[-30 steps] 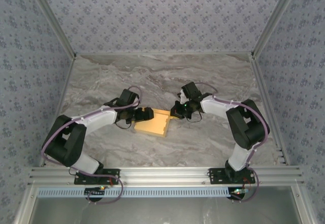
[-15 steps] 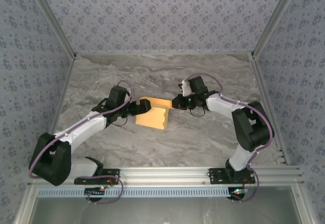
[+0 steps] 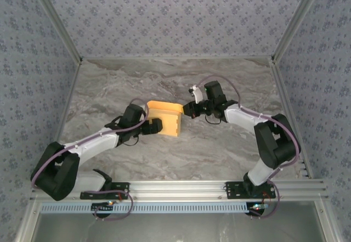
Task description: Fold the paper box
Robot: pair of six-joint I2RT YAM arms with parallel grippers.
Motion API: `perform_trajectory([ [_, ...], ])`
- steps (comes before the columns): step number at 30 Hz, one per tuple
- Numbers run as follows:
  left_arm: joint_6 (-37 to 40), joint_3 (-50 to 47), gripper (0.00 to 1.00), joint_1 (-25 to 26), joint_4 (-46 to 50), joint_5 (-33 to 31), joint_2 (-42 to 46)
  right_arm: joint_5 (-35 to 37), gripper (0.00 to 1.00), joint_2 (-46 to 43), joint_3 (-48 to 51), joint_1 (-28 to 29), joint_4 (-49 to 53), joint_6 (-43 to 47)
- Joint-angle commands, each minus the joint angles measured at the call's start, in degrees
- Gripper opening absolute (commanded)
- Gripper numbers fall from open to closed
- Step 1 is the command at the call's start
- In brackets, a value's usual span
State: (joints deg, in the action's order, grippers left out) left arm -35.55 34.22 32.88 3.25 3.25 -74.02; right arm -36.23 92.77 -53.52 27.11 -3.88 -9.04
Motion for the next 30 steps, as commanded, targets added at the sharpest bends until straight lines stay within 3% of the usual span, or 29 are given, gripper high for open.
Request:
perform_trajectory([
  [1, -1.8, -0.7, 0.97, 0.9, -4.5, -6.5, 1.0, -0.4, 0.09, -3.2, 1.9, 1.4, -3.1, 9.6],
  [8, -4.4, -1.4, 0.99, 2.5, -8.7, -10.8, 0.5, 2.2, 0.10, -3.8, 2.1, 2.1, -1.7, 15.1],
  [14, -5.5, -3.1, 0.99, 3.4, -12.4, -8.8, 2.8, 3.9, 0.10, -4.9, 2.6, 1.8, -2.9, 18.6],
  [25, -3.5, -1.2, 0.99, 2.9, -7.0, -5.4, 5.9, 4.6, 0.10, -5.6, 2.1, 0.2, -2.0, 27.3],
  [30, -4.0, -2.3, 0.99, 1.6, -6.8, -5.1, 10.7, 3.6, 0.10, -7.0, 5.1, -0.2, -6.5, 30.7],
])
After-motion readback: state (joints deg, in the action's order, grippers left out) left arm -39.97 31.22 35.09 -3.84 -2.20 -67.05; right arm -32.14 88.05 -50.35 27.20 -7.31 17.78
